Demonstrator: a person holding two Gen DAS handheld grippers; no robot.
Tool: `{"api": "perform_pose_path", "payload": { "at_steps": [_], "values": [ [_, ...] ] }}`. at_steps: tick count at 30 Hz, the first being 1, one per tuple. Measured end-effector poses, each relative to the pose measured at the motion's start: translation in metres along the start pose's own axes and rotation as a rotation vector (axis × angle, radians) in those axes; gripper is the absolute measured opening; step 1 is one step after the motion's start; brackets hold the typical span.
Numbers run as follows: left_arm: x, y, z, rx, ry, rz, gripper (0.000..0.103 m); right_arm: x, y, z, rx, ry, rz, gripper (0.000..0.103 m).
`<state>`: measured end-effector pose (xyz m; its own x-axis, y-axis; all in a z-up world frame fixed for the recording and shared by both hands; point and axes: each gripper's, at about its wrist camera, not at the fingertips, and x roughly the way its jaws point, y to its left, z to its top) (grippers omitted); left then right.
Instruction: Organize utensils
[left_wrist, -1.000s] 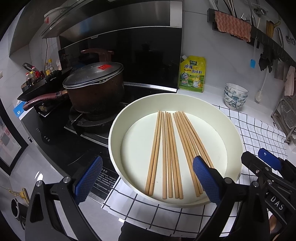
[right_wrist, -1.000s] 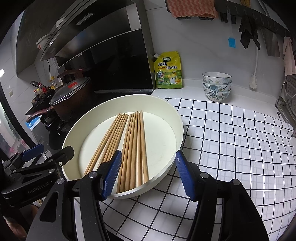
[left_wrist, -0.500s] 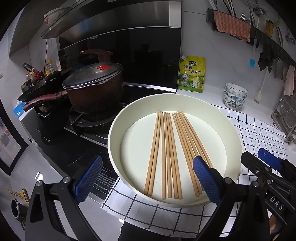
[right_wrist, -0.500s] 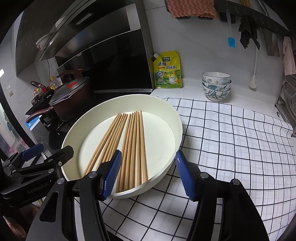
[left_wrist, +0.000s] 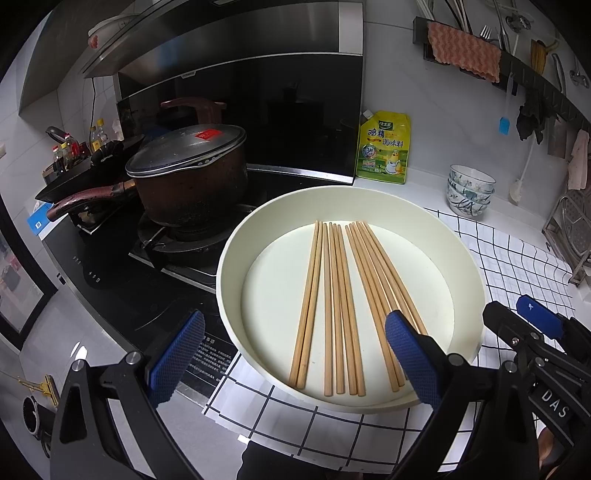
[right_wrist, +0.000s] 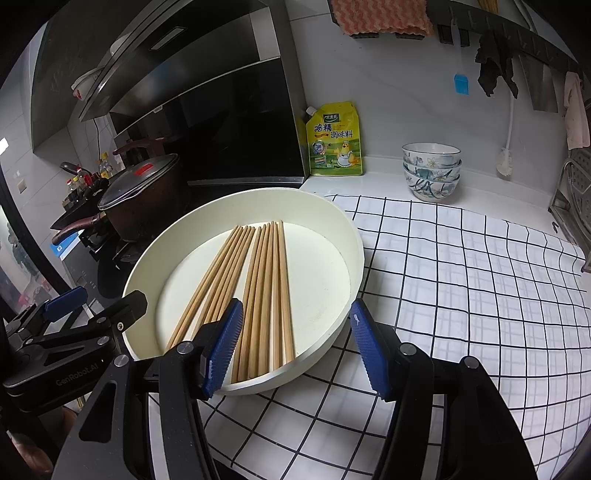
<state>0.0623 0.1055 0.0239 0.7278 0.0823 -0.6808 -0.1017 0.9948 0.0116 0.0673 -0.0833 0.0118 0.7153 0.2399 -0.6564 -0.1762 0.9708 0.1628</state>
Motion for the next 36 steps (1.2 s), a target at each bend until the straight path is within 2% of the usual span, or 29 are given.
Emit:
{"api": "perform_pose_path", "payload": {
  "at_steps": [36],
  "values": [
    [-0.0004, 0.0018, -0.0006, -0.014, -0.001, -0.008, 0.097, -0.0003, 0.0004, -0.0003, 0.000, 0.000, 0.000, 0.058]
  ]
}}
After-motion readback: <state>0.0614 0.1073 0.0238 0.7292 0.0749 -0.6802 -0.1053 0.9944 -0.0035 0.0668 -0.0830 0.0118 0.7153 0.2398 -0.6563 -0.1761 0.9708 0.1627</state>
